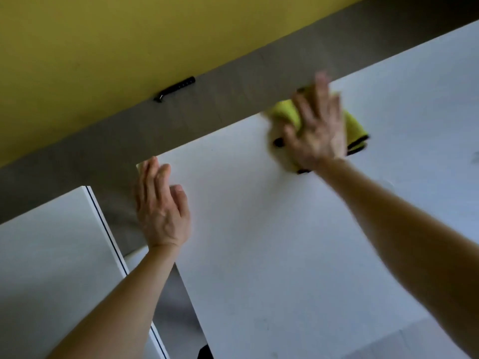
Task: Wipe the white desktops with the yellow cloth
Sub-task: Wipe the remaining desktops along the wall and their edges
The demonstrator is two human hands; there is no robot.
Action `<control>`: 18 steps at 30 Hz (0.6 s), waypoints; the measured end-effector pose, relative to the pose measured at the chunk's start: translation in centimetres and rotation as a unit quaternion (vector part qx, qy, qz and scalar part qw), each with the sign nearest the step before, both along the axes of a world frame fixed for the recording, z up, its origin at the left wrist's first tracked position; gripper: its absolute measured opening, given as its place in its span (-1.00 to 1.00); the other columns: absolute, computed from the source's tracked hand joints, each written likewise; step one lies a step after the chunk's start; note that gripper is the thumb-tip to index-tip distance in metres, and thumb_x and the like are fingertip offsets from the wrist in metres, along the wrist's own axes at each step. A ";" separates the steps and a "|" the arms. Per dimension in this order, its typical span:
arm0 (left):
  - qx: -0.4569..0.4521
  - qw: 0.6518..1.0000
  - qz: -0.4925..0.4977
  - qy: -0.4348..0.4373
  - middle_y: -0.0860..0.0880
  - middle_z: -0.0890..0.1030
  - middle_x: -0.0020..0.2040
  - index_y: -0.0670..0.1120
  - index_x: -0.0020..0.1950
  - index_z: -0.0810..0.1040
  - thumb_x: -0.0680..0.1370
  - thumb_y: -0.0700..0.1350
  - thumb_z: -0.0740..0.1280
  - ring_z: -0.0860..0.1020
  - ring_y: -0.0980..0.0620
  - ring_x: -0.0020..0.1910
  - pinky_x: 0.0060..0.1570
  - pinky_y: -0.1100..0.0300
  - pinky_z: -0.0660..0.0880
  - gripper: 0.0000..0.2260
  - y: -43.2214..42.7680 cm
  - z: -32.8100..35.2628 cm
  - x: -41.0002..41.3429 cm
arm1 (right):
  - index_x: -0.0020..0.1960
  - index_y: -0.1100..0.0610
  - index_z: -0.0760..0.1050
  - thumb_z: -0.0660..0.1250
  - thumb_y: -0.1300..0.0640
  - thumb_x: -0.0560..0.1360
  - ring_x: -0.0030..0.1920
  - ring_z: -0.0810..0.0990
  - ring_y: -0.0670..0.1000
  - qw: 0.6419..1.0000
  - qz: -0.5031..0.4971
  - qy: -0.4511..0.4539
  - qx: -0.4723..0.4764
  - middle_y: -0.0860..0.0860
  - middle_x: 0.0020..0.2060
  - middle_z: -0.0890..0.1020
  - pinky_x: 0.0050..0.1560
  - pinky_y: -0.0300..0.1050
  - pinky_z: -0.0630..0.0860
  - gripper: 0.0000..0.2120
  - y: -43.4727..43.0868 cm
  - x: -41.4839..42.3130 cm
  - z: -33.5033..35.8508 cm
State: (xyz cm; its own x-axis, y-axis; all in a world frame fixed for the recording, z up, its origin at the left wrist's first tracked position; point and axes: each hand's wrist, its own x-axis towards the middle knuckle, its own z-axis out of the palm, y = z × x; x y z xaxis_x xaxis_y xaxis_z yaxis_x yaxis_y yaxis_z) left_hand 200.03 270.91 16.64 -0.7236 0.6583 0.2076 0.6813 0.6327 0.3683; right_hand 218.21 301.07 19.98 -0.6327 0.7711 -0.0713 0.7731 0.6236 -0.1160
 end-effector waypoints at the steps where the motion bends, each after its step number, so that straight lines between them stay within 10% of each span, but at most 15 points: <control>1: 0.001 1.000 -0.005 0.003 -0.19 0.39 0.64 -0.17 0.55 0.49 0.74 -0.10 0.21 0.27 -0.20 0.68 0.61 -0.22 0.26 -0.61 0.1 0.0 0.0 | 0.70 -0.06 0.25 0.02 -0.37 0.68 0.75 -0.15 0.27 0.997 -0.075 -0.015 0.008 0.21 0.76 -0.12 0.72 0.32 -0.12 -0.31 2.7 2.2 0.3; 5: -0.008 1.000 -0.018 0.021 -0.18 0.38 0.65 -0.10 0.58 0.49 0.77 -0.06 0.23 0.26 -0.20 0.69 0.62 -0.19 0.26 -0.61 0.1 0.2 -0.1 | 0.72 0.03 0.25 -0.09 -0.38 0.69 0.73 -0.09 0.39 0.980 -0.197 -0.016 -0.006 0.38 0.71 -0.06 0.68 0.39 -0.03 -0.25 2.0 1.4 0.6; 9: -0.004 0.999 -0.019 0.041 -0.19 0.38 0.65 -0.08 0.56 0.53 0.77 -0.05 0.24 0.29 -0.22 0.67 0.59 -0.21 0.29 -0.63 0.1 0.0 -0.1 | 0.67 0.07 0.37 0.05 -0.26 0.76 0.72 0.03 0.38 0.996 0.058 0.070 -0.014 0.40 0.69 0.09 0.70 0.32 -0.01 -0.38 -11.4 -6.5 -0.1; 13: -0.003 0.998 -0.020 0.061 -0.19 0.39 0.64 -0.08 0.55 0.54 0.77 -0.03 0.25 0.31 -0.22 0.66 0.58 -0.19 0.29 -0.64 -0.1 -0.3 -0.3 | 0.78 0.02 0.04 0.05 -0.29 0.75 0.76 -0.07 0.21 0.974 0.203 0.072 -0.076 0.21 0.75 0.01 0.73 0.20 -0.10 -0.29 -13.7 -7.0 0.5; 18: -0.047 0.997 -0.002 0.062 -0.16 0.37 0.66 0.01 0.60 0.49 0.77 0.14 0.21 0.27 -0.19 0.68 0.61 -0.18 0.22 -0.57 0.2 0.4 0.2 | 0.78 -0.04 -0.04 -0.12 -0.48 0.69 0.76 -0.17 0.17 0.994 -0.104 0.018 -0.028 0.14 0.77 -0.12 0.73 0.28 -0.15 -0.19 0.2 5.8 0.7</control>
